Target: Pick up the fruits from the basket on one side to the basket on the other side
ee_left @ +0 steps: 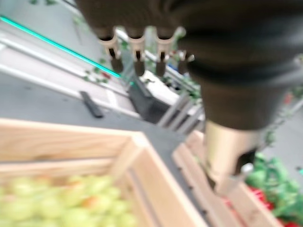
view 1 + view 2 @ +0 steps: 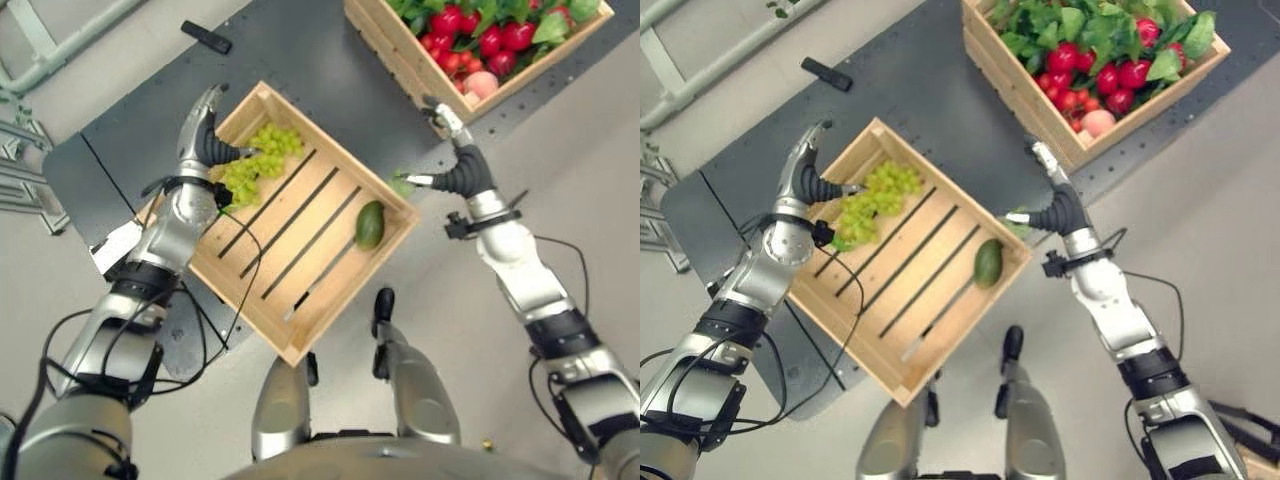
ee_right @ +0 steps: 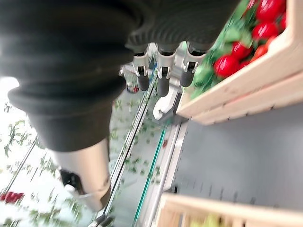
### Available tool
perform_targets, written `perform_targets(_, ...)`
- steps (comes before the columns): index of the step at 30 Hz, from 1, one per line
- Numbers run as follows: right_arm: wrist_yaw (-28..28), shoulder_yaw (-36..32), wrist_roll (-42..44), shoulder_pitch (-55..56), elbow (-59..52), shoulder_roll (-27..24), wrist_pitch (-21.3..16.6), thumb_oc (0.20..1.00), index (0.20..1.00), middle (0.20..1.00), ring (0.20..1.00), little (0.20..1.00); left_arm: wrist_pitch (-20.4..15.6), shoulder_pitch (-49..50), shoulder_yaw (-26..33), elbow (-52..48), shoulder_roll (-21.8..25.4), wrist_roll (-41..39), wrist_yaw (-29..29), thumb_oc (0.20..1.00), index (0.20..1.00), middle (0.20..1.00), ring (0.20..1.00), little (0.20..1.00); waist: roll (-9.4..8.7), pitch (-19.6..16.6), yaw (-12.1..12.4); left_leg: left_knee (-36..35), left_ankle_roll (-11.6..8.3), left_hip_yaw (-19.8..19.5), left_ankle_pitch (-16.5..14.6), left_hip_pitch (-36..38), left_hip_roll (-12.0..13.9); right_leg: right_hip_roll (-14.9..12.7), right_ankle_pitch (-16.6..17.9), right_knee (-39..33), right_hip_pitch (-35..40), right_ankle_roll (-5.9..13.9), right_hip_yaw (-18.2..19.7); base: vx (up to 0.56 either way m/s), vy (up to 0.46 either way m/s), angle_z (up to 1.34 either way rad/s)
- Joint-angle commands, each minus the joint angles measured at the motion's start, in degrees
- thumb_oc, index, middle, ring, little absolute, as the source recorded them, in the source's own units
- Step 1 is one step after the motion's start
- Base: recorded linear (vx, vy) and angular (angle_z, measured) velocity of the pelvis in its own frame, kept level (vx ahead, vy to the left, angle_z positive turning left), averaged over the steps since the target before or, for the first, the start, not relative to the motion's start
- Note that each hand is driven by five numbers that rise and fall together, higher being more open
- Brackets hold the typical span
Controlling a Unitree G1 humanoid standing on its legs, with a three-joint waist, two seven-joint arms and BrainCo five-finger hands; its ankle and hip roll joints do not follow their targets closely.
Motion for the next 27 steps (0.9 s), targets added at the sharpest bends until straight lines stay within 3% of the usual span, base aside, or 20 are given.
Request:
perform_targets(1, -0.14, 0.62, 3.62, -1.03, -1.00, 4.03, -1.94, 1.000, 1.000, 1.000, 1.000, 1.000, -3.55, 4.24, 5.29, -6.53, -0.98, -2.30, 3.62, 1.000, 1.000, 1.000, 1.000, 1.000, -4.26, -4.19, 3.13, 5.19, -1.94, -2.97, -2.93, -1.91, 0.93, -6.77, -3.34, 5.65, 0.61, 7.46, 0.84, 0.02, -0.014, 0.44)
perform_targets(3, -0.33, 0.26, 4.28, -0.66, -0.42, 4.11, -1.88, 1.000, 1.000, 1.000, 1.000, 1.000, -4.06, 6.07, 5.81, -8.27, -2.04, -3.54, 3.00, 1.000, 1.000, 1.000, 1.000, 1.000, -4.28, -4.54, 3.51, 4.87, -1.82, -4.05, -2.45, -2.39, 0.42, -7.11, -3.18, 5.77, 0.69, 7.47, -0.04, 0.02, -0.007, 0.58)
perform_targets(4, -0.19, -0.99, 6.35, 1.03, -0.17, 4.74, -1.84, 1.000, 1.000, 1.000, 1.000, 1.000, -5.57, 9.01, 6.72, -10.79, -4.82, -5.50, 2.23, 1.000, 1.000, 1.000, 1.000, 1.000, -4.17, -4.89, 3.94, 5.11, -1.84, -4.49, -2.96, -2.46, -0.17, -8.08, -3.29, 5.86, 1.98, 7.66, -1.75, 0.05, 0.047, 0.66)
perform_targets(5, -0.41, -3.58, 8.39, 3.46, -0.39, 4.45, -2.22, 1.000, 1.000, 1.000, 1.000, 1.000, -6.46, 11.27, 6.79, -12.98, -6.60, -7.43, 1.22, 1.000, 1.000, 1.000, 1.000, 1.000, -3.94, -5.43, 3.11, 6.71, -1.97, -2.56, -3.92, -3.08, 0.27, -9.63, -3.73, 5.72, 4.02, 8.09, -4.83, 0.04, 0.053, 0.74)
perform_targets(7, -0.46, -4.22, 8.72, 4.46, -0.67, 4.19, -2.37, 1.000, 1.000, 1.000, 1.000, 1.000, -6.76, 12.32, 6.61, -14.17, -7.10, -7.43, 0.60, 1.000, 1.000, 1.000, 1.000, 1.000, -3.66, -5.91, 2.77, 7.22, -1.31, -0.96, -3.85, -3.50, 0.40, -10.54, -3.23, 5.79, 4.56, 8.22, -6.16, 0.02, 0.109, 0.94)
perform_targets(9, -0.20, -4.89, 9.20, 5.54, -1.16, 3.99, -2.32, 1.000, 1.000, 1.000, 1.000, 1.000, -7.31, 13.98, 6.81, -15.81, -6.97, -7.42, 0.02, 1.000, 1.000, 1.000, 1.000, 1.000, -3.47, -6.20, 2.87, 8.41, -0.77, -1.30, -4.73, -3.32, -0.27, -11.58, -3.18, 7.10, 4.83, 8.53, -6.54, 0.08, 0.227, 1.13)
perform_targets(10, 0.05, -5.68, 9.32, 6.81, -1.55, 4.53, -2.33, 1.000, 1.000, 1.000, 1.000, 1.000, -7.97, 16.15, 7.49, -16.48, -7.11, -9.21, -0.36, 1.000, 1.000, 1.000, 1.000, 1.000, -3.20, -6.07, 2.32, 9.93, 1.26, -1.29, -6.66, -2.31, -1.20, -13.58, -2.22, 14.62, 3.46, 9.20, -5.12, 0.12, 0.343, 0.71)
perform_targets(12, 0.10, -5.64, 9.95, 7.22, -0.81, 6.03, -2.17, 1.000, 1.000, 1.000, 1.000, 1.000, -7.67, 17.19, 6.94, -16.32, -6.27, -8.00, -0.75, 1.000, 1.000, 1.000, 1.000, 1.000, -2.76, -5.46, 1.81, 10.67, 2.37, -0.68, -7.58, -1.20, -1.78, -15.51, 0.74, 20.92, 0.92, 10.72, -2.92, 0.06, 0.242, 0.33)
perform_targets(13, 0.10, -5.62, 9.95, 7.20, -0.79, 6.09, -2.18, 1.000, 1.000, 1.000, 1.000, 1.000, -7.66, 17.23, 6.97, -16.37, -6.22, -7.98, -0.76, 1.000, 1.000, 1.000, 1.000, 1.000, -3.09, -5.39, 2.10, 10.80, 2.51, -0.25, -7.71, -1.17, -2.02, -15.86, 0.51, 21.66, 0.36, 10.89, -2.25, 0.02, 0.139, 0.06)
perform_targets(15, 0.16, -5.79, 9.97, 8.04, -0.97, 7.09, -2.25, 1.000, 1.000, 1.000, 1.000, 1.000, -7.55, 17.37, 6.71, -16.42, -5.75, -6.70, -1.22, 1.000, 1.000, 1.000, 1.000, 1.000, -2.82, -5.38, 1.88, 10.50, 2.65, -0.37, -8.11, -0.06, -2.22, -14.62, -0.77, 22.30, -1.14, 10.67, -0.13, 0.07, 0.060, -0.10)
perform_targets(16, 0.24, -6.20, 10.08, 8.68, -1.19, 6.70, -2.50, 1.000, 1.000, 1.000, 1.000, 1.000, -7.54, 16.78, 6.55, -16.30, -5.49, -6.19, -1.10, 1.000, 1.000, 1.000, 1.000, 1.000, -2.85, -5.63, 0.79, 9.24, 2.25, -1.70, -7.91, 0.94, -3.09, -10.92, -3.20, 15.76, -2.33, 9.16, 3.08, 0.10, -0.043, -0.13)
perform_targets(17, -0.05, -6.46, 10.18, 8.89, -1.27, 6.21, -2.73, 1.000, 1.000, 1.000, 1.000, 1.000, -7.56, 15.87, 6.14, -16.06, -5.27, -5.90, -0.96, 1.000, 1.000, 1.000, 1.000, 1.000, -2.89, -5.47, -0.13, 8.82, 1.96, -2.71, -7.94, 1.19, -3.72, -8.92, -3.09, 11.54, -3.45, 8.58, 5.96, 0.10, -0.068, -0.10)
perform_targets(19, -0.46, -6.56, 10.67, 9.50, -2.50, 5.67, -3.08, 1.000, 1.000, 1.000, 1.000, 1.000, -7.10, 13.40, 4.67, -15.65, -4.76, -4.77, -0.97, 1.000, 1.000, 1.000, 1.000, 1.000, -3.20, -5.49, -1.15, 9.40, 1.51, -4.25, -8.01, 0.45, -4.70, -7.86, -2.99, 9.04, -3.42, 8.71, 9.76, 0.03, -0.077, 0.35)
perform_targets(27, -1.14, -5.49, 8.93, 7.15, -4.16, 4.95, -3.28, 1.000, 1.000, 1.000, 1.000, 1.000, -6.30, 4.53, 0.28, -14.75, -2.25, 1.28, -0.31, 1.000, 1.000, 1.000, 1.000, 1.000, -2.27, -4.75, -0.67, 8.44, -0.59, -3.76, -5.43, -3.44, -3.11, -6.95, -0.54, 3.60, -2.54, 8.21, 7.05, -0.06, -0.088, 0.34)
